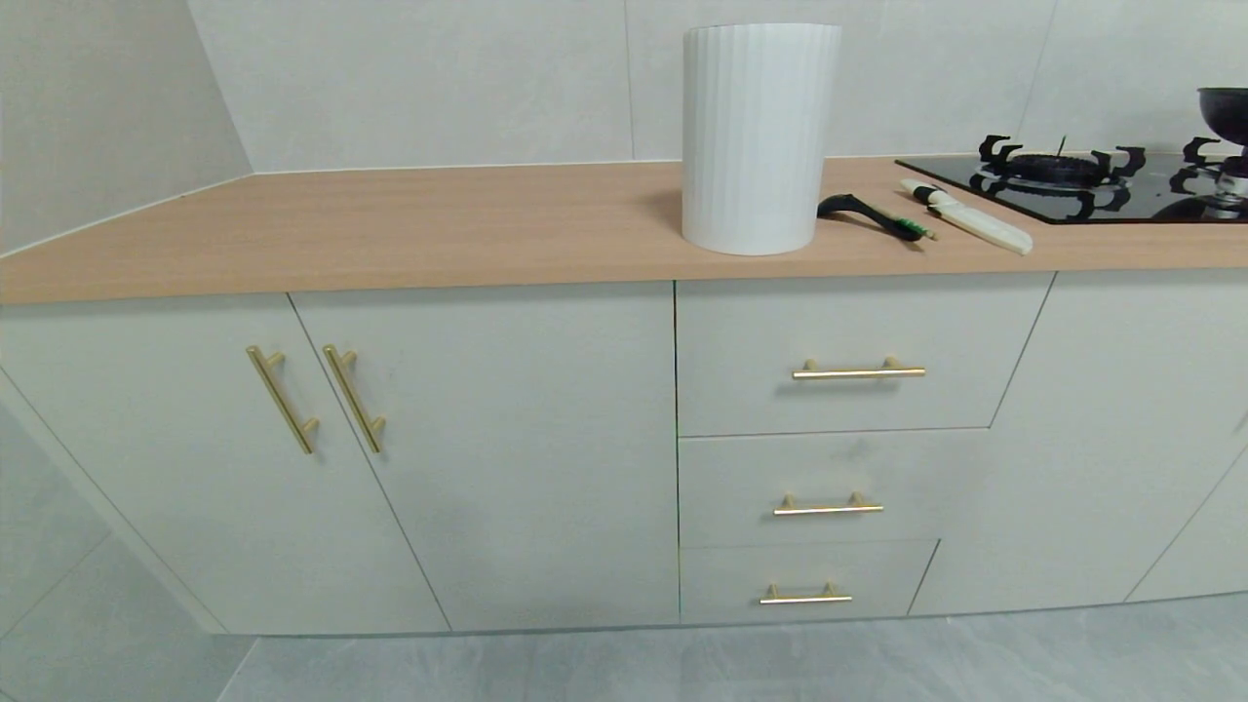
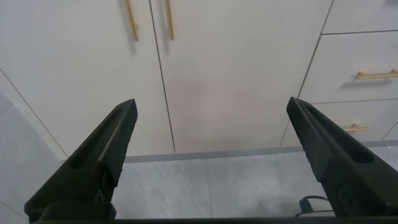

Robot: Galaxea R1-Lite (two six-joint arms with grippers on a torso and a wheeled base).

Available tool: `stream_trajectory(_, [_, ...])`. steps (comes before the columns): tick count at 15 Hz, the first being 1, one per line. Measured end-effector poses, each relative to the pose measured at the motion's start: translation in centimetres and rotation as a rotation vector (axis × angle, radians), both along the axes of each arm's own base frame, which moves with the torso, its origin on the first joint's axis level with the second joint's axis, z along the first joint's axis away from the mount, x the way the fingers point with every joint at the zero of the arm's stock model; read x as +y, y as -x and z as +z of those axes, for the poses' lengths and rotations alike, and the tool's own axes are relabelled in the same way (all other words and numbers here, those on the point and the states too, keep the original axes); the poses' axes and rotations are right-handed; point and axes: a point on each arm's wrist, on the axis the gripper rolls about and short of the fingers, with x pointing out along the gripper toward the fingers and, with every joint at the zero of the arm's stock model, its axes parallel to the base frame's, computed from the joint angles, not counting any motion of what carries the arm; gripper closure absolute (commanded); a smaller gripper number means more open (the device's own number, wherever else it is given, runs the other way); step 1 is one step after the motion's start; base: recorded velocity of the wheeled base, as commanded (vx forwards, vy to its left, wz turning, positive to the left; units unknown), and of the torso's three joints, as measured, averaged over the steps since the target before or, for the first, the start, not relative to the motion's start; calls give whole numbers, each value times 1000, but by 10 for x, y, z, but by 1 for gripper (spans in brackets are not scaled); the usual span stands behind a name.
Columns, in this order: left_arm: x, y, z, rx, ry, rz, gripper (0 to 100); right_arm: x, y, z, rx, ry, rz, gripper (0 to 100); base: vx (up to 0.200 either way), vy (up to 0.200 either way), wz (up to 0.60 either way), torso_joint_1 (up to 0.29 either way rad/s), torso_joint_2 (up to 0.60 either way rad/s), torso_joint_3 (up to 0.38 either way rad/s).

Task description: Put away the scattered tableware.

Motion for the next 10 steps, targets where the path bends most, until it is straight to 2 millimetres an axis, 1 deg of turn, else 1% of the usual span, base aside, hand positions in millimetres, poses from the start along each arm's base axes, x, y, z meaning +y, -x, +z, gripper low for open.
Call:
stream_trajectory(2, [0,0,0,0,0,0,0,1,-13,14,89,0,42,0,0,0,0,0,0,0])
stream_trajectory(4, [0,0,0,0,0,0,0,1,-30,26,190,1,79,0,0,0,0,0,0,0])
stream_trajectory(7, [0,0,0,0,0,1,0,5,-65,40,330,8,137,0,0,0,0,0,0,0])
stream_trajectory(10, [0,0,0,0,0,1,0,12,-107,47,400,17,174,0,0,0,0,0,0,0])
